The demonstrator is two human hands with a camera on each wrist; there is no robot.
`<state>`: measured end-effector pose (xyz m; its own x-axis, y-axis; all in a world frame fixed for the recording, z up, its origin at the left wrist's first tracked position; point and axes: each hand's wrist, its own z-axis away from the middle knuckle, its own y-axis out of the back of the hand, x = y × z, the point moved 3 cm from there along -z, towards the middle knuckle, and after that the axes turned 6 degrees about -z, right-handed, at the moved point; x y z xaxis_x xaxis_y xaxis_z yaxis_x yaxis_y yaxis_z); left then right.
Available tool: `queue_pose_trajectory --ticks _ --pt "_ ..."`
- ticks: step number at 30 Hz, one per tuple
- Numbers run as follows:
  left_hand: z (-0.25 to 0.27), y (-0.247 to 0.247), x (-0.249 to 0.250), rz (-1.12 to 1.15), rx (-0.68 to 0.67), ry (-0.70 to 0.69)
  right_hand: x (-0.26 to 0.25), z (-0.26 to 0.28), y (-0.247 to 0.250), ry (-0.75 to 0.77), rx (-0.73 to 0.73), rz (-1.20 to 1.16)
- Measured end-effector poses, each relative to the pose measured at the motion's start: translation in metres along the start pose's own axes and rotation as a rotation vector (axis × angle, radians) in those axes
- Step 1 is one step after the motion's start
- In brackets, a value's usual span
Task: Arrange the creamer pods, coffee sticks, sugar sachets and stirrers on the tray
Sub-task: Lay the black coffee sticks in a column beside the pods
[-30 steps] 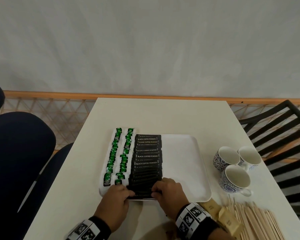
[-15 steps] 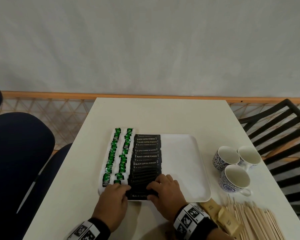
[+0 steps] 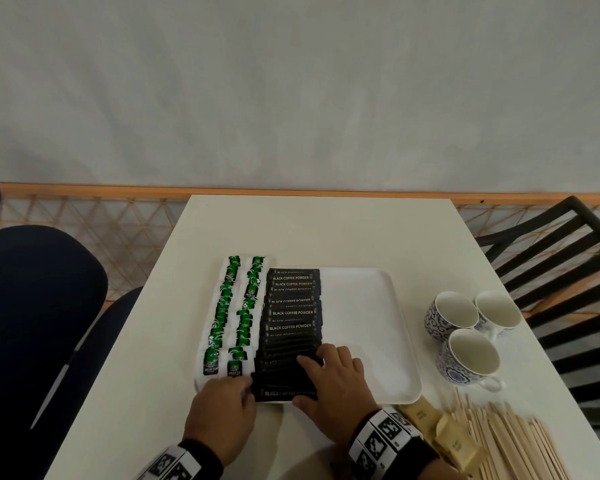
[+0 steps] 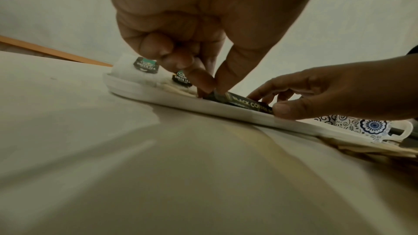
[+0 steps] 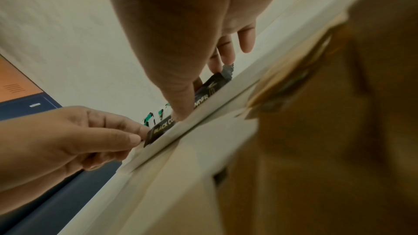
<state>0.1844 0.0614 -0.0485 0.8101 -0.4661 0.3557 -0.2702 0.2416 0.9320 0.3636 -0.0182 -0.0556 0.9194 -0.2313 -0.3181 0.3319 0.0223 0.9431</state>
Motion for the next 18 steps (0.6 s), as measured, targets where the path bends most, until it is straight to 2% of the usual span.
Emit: queue_pose_trajectory --ticks 7,11,15,18 --pt "0.000 -0.003 0.001 -0.014 0.015 -0.033 0.002 0.007 0.004 -0.042 0.087 -0.021" --pt "0.000 -0.004 -0.001 -0.052 -0.009 -0.049 0.003 0.008 0.005 -0.050 0.024 -0.052" --pt "-0.001 -0.003 0.002 -0.055 0.019 -0.098 0.010 0.010 0.007 -0.131 0.001 -0.305" --pt "-0.003 -0.006 0.006 -0.091 0.096 -0.233 0.019 0.010 0.006 -0.243 0.008 -0.490"
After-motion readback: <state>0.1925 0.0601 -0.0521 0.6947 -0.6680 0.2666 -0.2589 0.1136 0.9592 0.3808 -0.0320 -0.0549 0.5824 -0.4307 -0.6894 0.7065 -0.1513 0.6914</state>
